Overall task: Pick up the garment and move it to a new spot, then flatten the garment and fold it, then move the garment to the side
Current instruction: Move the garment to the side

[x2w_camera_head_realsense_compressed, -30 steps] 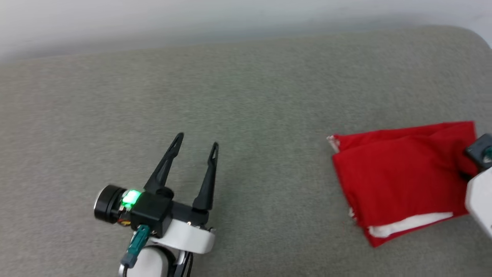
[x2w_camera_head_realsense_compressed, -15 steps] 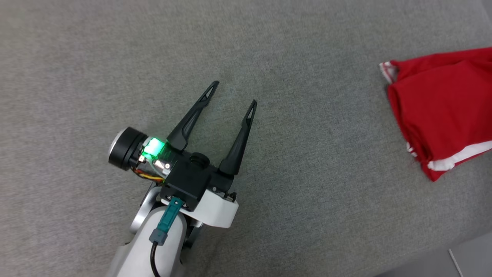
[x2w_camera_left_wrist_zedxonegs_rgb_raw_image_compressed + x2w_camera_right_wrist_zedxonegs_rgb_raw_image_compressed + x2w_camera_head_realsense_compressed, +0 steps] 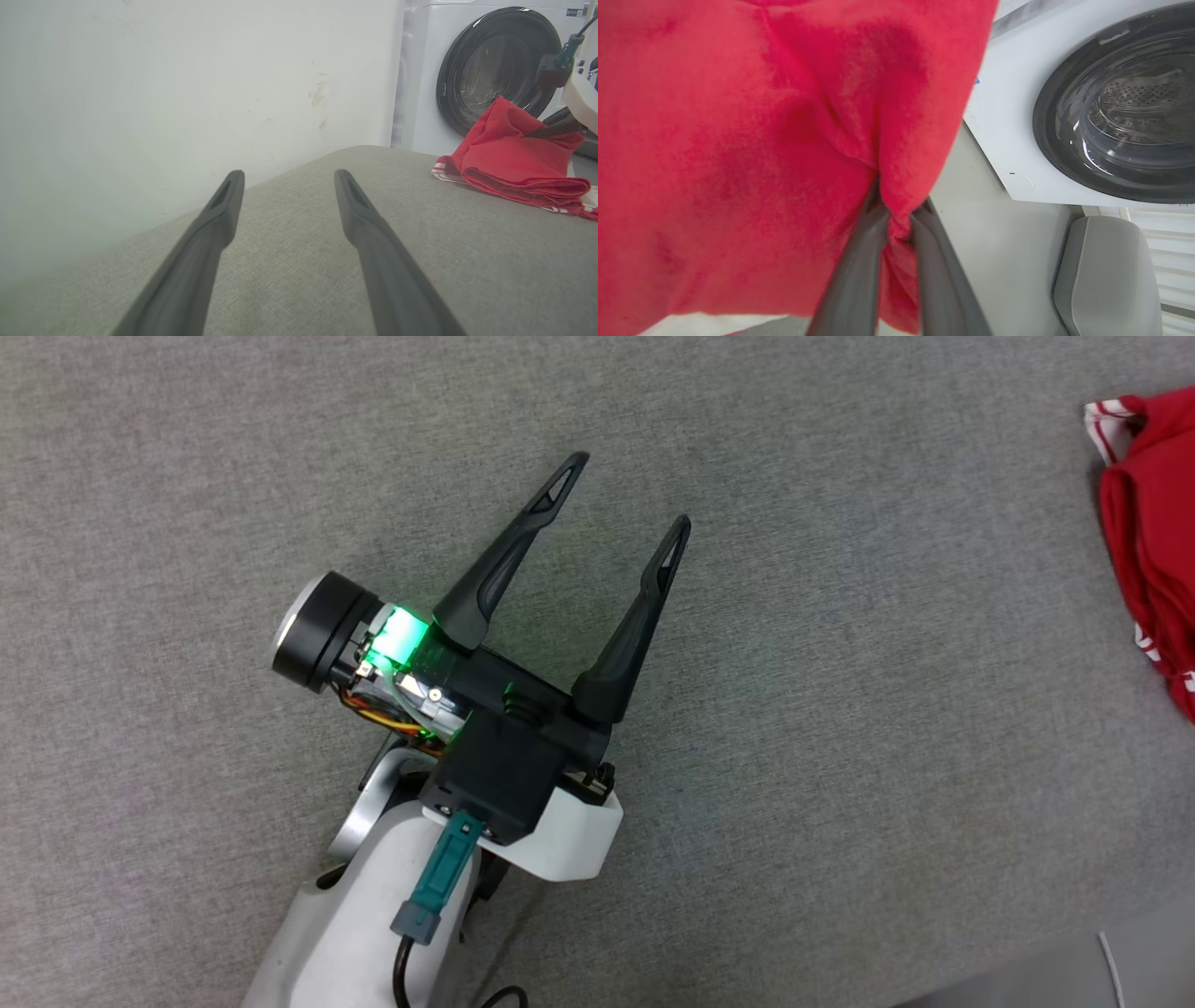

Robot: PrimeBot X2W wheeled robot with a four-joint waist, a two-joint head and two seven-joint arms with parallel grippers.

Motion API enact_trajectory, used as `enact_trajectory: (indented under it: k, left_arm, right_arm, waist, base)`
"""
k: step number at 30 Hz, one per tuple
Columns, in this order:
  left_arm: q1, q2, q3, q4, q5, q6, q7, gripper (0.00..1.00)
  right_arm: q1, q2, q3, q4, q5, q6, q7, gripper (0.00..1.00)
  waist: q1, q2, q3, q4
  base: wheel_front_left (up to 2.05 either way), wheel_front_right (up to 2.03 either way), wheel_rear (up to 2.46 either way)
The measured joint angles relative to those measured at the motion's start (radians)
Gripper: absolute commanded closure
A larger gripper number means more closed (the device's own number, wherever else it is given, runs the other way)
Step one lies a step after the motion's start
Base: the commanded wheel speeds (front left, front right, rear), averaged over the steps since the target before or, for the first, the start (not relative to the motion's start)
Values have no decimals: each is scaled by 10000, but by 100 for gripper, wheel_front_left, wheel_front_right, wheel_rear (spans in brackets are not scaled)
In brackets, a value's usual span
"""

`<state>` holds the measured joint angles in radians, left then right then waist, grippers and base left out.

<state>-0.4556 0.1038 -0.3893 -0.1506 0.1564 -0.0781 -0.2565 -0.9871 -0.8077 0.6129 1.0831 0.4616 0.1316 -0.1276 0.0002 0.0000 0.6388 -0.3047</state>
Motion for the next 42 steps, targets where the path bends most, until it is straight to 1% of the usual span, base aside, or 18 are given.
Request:
enact_trajectory:
  k: [3,4,5,8,11,13,14,15,17,23,26,29,33,35,37,39,40,42]
  left_arm:
    - [-19,21,-44,-81,54,19,27,0]
    - [-29,23,-59,-84,54,44,27,0]
    - [-34,21,-73,-81,52,56,27,0]
    - [-35,12,-75,-13,-48,173,13,0]
    - [22,-21,15,123,-267,314,-21,0]
    - [164,58,132,244,-395,431,-35,0]
    - [270,107,198,301,-485,479,-35,0]
    - [536,150,468,313,-857,683,-36,0]
    - [772,176,677,313,-1116,848,-38,0]
    - [1801,376,1413,334,-1751,1244,-56,0]
    - [2321,445,1768,380,-2008,1356,-65,0]
    - [2740,449,2098,424,-2236,1390,-65,0]
    - [3312,343,2472,518,-2476,1442,-65,0]
    - [3574,224,2658,600,-2594,1444,-65,0]
    - [3749,142,2798,623,-2686,1436,-65,0]
    - [3935,88,2968,644,-2750,1400,-65,0]
    - [4210,-35,3210,690,-2849,1298,-65,0]
    - [4356,-102,3381,706,-2872,1218,-65,0]
  right_arm:
    - [-238,127,48,487,56,2,-128,100]
    - [-330,174,12,663,77,2,-173,61]
    - [-394,201,-6,823,77,2,-282,0]
    - [-498,301,17,1202,61,0,-397,0]
    - [-538,347,94,1358,38,0,-504,0]
    - [-606,345,134,1419,-40,0,-616,0]
    - [-641,349,140,1423,-15,0,-619,0]
    - [-695,351,268,1323,0,0,-673,0]
    - [-685,393,297,1116,190,0,-740,0]
    - [-257,725,353,-382,1235,0,-1024,0]
    - [187,861,313,-1565,1774,0,-1191,0]
    - [848,966,19,-2752,2349,0,-1285,0]
    - [1911,1164,-809,-4196,2780,-2,-1337,0]
    - [2526,1367,-1572,-5035,2642,0,-1350,0]
    - [3270,1705,-2464,-5916,2297,-2,-1356,0]
    - [4230,2270,-3405,-6696,1914,-2,-1356,0]
    - [5755,3244,-4518,-7820,1289,-4,-1356,0]
    - [6607,3873,-5137,-8485,959,-4,-1356,0]
  waist:
    - [0,0,77,77]
    - [0,0,80,101]
    - [0,0,70,127]
    - [0,0,-74,201]
    - [-1,0,-365,269]
    - [-1,0,-631,304]
    - [-1,0,-778,320]
    - [-1,0,-1270,378]
    - [-1,0,-1631,428]
    - [-2,0,-2796,614]
    - [-3,0,-3382,719]
    - [-4,0,-3929,847]
    - [-4,0,-4549,1066]
    - [-4,0,-4816,1198]
    - [-5,0,-5039,1344]
    - [-5,0,-5225,1489]
    - [-5,0,-5492,1698]
    - [-4,0,-5630,1841]
  base:
    - [0,0,0]
    - [0,0,0]
    - [0,0,0]
    - [0,0,0]
    - [0,0,0]
    - [0,0,0]
    - [0,0,0]
    - [0,0,0]
    - [0,0,0]
    - [0,0,0]
    - [0,0,0]
    - [0,0,0]
    - [0,0,0]
    - [0,0,0]
    - [0,0,0]
    - [0,0,0]
    - [0,0,0]
    - [0,0,0]
